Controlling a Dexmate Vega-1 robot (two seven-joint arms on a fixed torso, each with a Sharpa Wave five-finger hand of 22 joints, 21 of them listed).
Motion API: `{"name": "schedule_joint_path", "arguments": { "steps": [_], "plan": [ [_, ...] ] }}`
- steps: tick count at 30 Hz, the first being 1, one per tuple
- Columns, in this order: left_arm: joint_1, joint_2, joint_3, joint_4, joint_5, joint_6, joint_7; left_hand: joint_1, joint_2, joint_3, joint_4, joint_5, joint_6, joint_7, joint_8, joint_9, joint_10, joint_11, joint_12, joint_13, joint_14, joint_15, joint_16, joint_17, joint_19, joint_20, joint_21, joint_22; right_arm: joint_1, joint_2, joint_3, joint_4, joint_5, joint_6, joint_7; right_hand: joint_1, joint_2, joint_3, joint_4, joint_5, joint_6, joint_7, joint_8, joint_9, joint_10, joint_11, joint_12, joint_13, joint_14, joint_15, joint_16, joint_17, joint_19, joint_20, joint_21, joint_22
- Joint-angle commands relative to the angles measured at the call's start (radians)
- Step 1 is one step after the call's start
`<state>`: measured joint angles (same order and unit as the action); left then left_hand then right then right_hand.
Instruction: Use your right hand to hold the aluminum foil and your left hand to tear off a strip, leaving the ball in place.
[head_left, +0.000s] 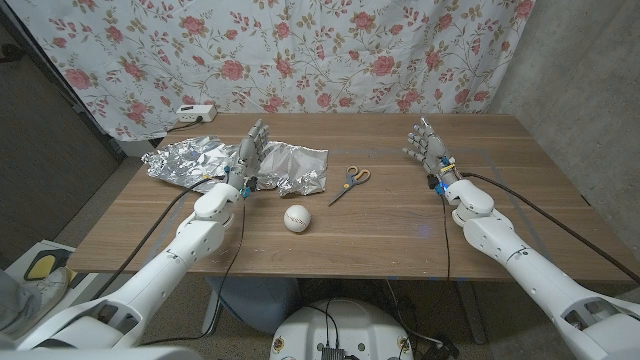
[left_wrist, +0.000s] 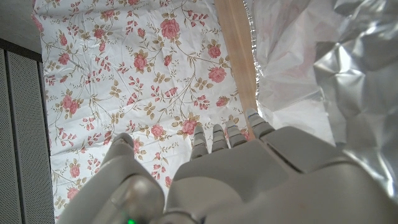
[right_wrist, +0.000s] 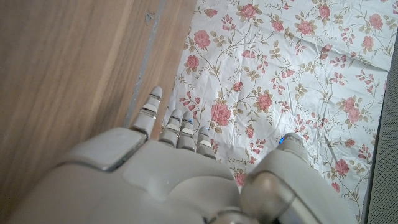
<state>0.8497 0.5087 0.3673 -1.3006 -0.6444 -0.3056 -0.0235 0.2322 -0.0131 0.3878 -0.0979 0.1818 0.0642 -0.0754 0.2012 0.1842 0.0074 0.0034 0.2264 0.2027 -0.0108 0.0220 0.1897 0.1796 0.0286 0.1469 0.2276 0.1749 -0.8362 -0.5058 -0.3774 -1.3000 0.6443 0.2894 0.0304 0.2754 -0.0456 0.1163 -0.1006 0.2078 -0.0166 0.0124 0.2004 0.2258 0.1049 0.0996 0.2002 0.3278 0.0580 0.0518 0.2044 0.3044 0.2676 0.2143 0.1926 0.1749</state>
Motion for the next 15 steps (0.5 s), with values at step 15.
{"name": "schedule_joint_path", "arguments": {
  "steps": [15],
  "plan": [
    [0.021,0.003,-0.019,-0.015,-0.007,-0.032,0.008,0.016,0.004,0.008,-0.007,0.004,0.019,-0.006,0.006,0.004,0.018,0.003,0.006,0.004,0.006,0.004,0.003,0.002,0.008,-0.003,0.001,0.003,0.003,-0.006,-0.009,-0.035,-0.017,0.005,0.006,0.026,0.009,0.012,-0.008,0.003,-0.007,-0.001,0.006,0.000,0.022,-0.023,0.009,-0.006,0.011,0.001,0.005,-0.006,-0.002,0.000,0.001,0.001]
  ]
}}
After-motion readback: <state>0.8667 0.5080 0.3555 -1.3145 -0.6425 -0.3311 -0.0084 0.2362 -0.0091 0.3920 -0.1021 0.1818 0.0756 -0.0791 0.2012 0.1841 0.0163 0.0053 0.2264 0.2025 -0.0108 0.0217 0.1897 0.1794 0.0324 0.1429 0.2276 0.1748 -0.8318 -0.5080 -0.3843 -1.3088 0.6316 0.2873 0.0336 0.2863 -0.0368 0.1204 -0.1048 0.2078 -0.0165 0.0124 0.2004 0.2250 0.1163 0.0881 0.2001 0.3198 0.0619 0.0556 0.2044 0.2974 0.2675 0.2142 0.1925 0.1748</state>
